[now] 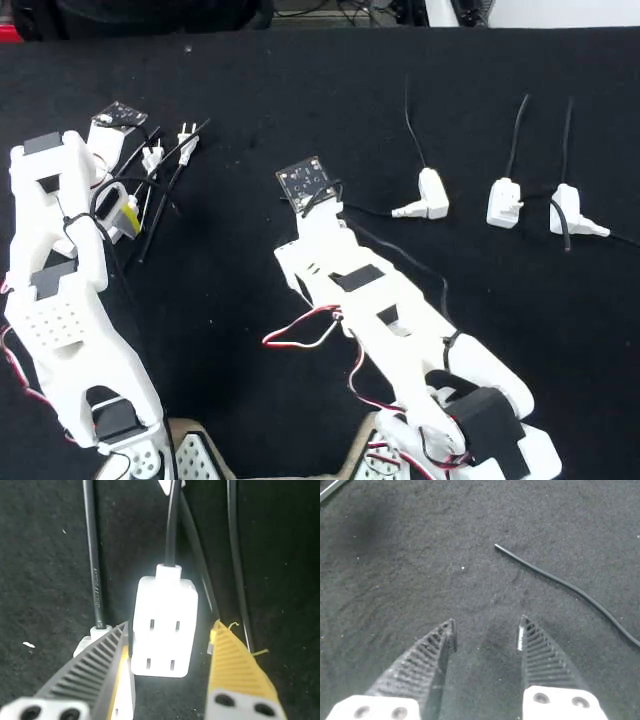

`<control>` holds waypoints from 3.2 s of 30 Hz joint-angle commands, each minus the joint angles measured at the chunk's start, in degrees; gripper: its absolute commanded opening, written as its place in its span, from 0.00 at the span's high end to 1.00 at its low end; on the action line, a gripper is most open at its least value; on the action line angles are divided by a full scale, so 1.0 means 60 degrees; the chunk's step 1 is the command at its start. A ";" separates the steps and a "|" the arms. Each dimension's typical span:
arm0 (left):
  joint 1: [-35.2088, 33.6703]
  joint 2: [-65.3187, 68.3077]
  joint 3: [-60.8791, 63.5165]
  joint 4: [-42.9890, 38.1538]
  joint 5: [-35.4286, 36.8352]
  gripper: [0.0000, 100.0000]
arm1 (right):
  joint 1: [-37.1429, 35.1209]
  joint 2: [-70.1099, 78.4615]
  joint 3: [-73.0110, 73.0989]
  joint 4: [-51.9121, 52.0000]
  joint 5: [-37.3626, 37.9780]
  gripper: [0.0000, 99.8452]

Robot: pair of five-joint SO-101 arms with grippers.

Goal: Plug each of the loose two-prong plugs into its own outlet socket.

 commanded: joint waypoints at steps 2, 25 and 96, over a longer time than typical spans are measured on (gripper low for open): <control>0.0037 -0.0147 -0.0242 0.0103 -0.0059 0.76 | -0.0073 -0.0315 -0.0168 -0.0220 0.0015 0.82; 0.2103 -0.3985 -0.0930 0.5026 0.0396 0.96 | 0.1451 -0.0315 -0.0344 -0.0220 -0.0044 0.82; 0.4212 -1.1678 1.1465 -0.3018 0.6799 0.70 | 0.3370 -0.0315 -0.0462 -0.0542 -0.0073 0.82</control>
